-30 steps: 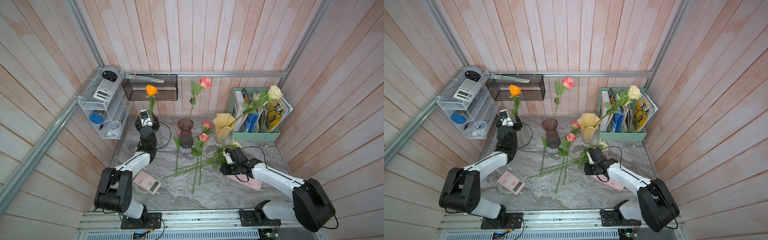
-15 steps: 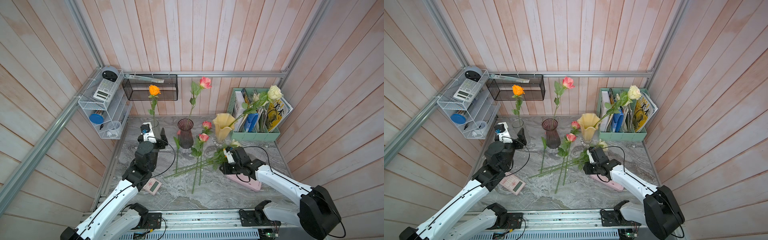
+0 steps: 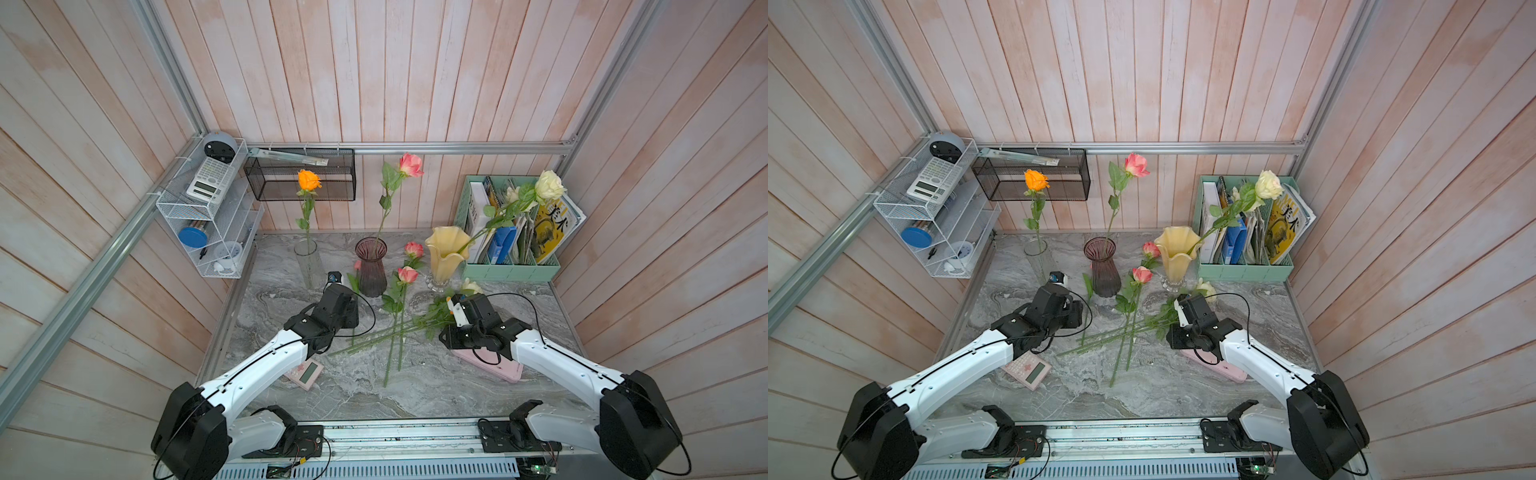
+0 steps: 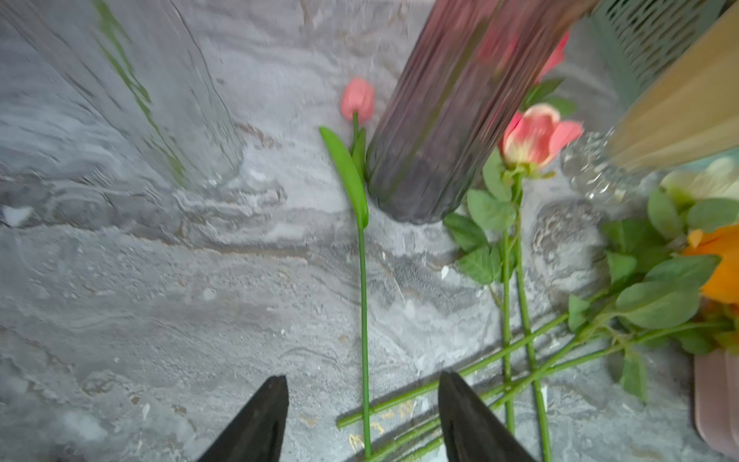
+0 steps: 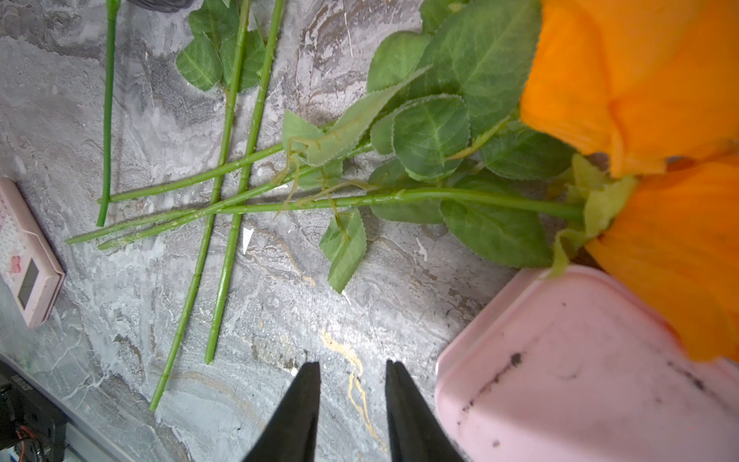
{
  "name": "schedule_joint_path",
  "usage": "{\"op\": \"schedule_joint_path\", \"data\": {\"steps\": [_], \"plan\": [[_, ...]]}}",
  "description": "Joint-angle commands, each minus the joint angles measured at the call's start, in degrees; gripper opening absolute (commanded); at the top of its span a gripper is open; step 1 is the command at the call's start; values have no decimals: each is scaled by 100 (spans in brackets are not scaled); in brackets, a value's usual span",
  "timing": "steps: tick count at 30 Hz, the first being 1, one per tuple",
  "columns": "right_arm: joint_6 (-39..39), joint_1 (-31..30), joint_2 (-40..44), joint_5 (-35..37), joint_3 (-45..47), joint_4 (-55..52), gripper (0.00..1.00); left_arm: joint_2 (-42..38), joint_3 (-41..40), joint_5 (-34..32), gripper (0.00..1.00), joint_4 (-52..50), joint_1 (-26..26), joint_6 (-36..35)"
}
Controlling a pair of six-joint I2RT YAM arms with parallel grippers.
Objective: Arrange the flowers in different vases according to their colors
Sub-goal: Pick up the flower at the center of the board.
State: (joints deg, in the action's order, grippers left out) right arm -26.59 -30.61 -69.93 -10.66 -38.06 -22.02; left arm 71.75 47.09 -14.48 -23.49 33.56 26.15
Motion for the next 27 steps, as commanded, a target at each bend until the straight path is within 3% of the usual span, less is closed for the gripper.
{"op": "schedule_joint_path", "data": {"steps": [1, 9, 22, 27], "plan": [[-26, -32, 136, -70, 105, -140, 34, 493, 290, 388, 62, -131, 19, 170], [17, -31, 296, -66, 187, -177, 34, 1590, 424, 714, 61, 420, -86, 29], [-3, -33, 230, -58, 272, -101, 35, 2414, 807, 1066, 61, 635, -365, -186], [-4, -28, 186, -86, 251, -74, 34, 2775, 1163, 900, 53, 185, -482, -267]]}}
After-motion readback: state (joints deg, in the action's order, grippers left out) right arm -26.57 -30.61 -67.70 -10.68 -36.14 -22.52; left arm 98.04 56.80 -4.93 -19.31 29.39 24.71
